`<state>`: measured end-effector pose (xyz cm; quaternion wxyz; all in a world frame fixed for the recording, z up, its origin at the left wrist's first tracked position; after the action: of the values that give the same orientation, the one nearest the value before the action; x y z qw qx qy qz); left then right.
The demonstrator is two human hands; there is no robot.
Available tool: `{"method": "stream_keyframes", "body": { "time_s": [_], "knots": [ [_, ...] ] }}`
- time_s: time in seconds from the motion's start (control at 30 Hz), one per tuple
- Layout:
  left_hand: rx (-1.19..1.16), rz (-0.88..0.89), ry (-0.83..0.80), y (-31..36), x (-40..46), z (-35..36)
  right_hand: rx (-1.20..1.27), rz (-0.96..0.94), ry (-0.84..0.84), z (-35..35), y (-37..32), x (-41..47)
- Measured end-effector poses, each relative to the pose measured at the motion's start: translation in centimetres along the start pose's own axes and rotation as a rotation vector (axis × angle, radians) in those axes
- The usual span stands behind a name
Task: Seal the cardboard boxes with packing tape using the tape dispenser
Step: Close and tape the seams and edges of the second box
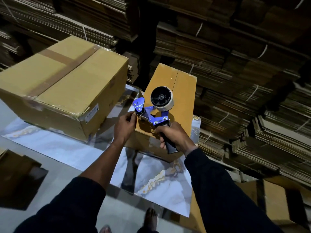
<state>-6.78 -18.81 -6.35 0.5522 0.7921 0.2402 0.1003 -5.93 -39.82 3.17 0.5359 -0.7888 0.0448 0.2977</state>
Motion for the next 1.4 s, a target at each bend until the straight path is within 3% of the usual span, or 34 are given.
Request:
{"method": "stream_keyframes", "body": {
  "time_s": [0.4, 0.73, 0.97, 1.4],
  "knots": [
    [-0.095, 0.088, -0.051, 0.5, -0.1, 0.0, 0.006, 0.003, -0.038, -0.8, -0.3, 0.8],
    [-0.288, 0.179, -0.082, 1.9, -1.9, -2.0, 0.052, 0.234, -0.208, -1.0, 0.5, 1.5],
    [-0.293, 0.261, -0.132, 3.5, -2.5, -2.3, 0.040, 0.253, -0.237, -0.8, 0.7, 1.6],
    [-0.380, 0.238, 0.016, 2.6, -2.9, -3.4, -0.061, 0.227, -0.224, -0.1, -0.1, 1.3]
  ]
}}
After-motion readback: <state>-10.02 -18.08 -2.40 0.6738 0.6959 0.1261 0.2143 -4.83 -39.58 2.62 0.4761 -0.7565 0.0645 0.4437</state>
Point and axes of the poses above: each hand's wrist, its own x-axis towards the middle knuckle, its own z-axis out of the palm, y = z × x, the point moved 6 cm from there along x, towards the middle knuckle, and after that the axes turned 6 degrees about x, right-handed, at the moved point
